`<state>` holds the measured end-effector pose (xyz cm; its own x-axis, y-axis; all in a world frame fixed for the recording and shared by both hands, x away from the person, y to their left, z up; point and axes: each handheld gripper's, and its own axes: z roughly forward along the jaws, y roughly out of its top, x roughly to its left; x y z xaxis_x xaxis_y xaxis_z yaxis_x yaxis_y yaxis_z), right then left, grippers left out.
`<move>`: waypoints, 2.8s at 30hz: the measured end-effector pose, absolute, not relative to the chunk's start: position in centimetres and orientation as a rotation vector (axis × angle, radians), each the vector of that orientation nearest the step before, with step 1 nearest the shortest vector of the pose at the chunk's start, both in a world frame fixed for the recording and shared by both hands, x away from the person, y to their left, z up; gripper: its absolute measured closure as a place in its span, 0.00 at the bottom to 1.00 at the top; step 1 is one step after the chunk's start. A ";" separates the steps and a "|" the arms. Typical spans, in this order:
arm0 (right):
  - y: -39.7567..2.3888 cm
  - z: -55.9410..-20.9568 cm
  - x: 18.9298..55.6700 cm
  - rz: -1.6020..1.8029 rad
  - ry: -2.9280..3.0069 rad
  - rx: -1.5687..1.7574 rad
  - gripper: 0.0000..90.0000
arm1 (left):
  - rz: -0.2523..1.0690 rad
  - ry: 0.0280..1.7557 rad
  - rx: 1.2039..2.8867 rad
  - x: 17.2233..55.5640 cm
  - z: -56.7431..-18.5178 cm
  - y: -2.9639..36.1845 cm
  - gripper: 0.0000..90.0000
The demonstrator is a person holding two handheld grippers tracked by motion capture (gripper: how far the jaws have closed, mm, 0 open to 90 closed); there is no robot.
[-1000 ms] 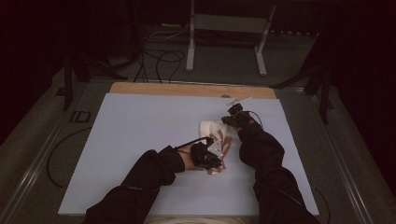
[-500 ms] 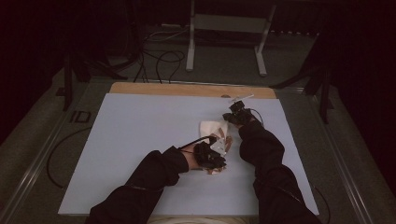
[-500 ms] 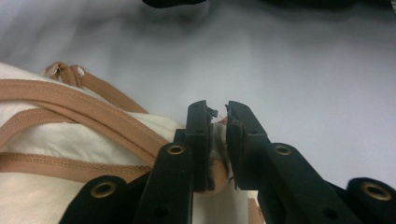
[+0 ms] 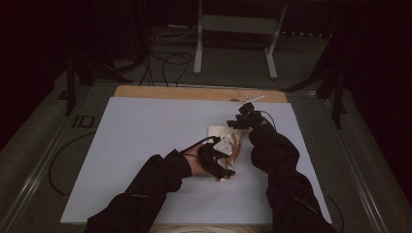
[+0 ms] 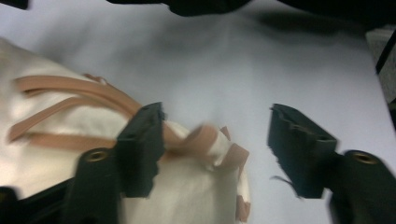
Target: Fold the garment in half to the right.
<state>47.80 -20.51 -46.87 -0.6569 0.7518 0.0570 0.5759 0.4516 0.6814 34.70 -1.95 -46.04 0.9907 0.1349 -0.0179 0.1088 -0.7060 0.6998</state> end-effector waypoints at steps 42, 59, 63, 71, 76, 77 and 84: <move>-23.5 -48.9 41.2 0.822 2.496 1.257 0.88 | 0.168 0.572 2.193 31.1 -47.4 15.1 0.00; -25.6 -50.2 41.0 0.786 2.511 1.383 0.79 | 0.223 0.688 2.102 29.0 -49.6 19.6 0.00; -25.7 -48.5 41.7 0.851 2.469 1.355 0.71 | 0.242 0.705 2.104 28.2 -50.2 20.4 0.00; -24.9 -46.5 45.3 0.961 2.403 1.384 0.56 | 0.243 0.675 2.078 27.5 -50.3 21.1 0.00; -24.1 -47.4 47.1 0.936 2.414 1.439 0.59 | 0.262 0.702 2.085 27.8 -50.6 21.4 0.00; -24.1 -47.7 47.4 0.925 2.417 1.454 0.59 | 0.267 0.709 2.088 27.9 -50.6 21.5 0.00; -24.1 -48.9 47.5 0.853 2.458 1.468 0.94 | 0.278 0.752 2.050 28.3 -50.6 22.5 0.00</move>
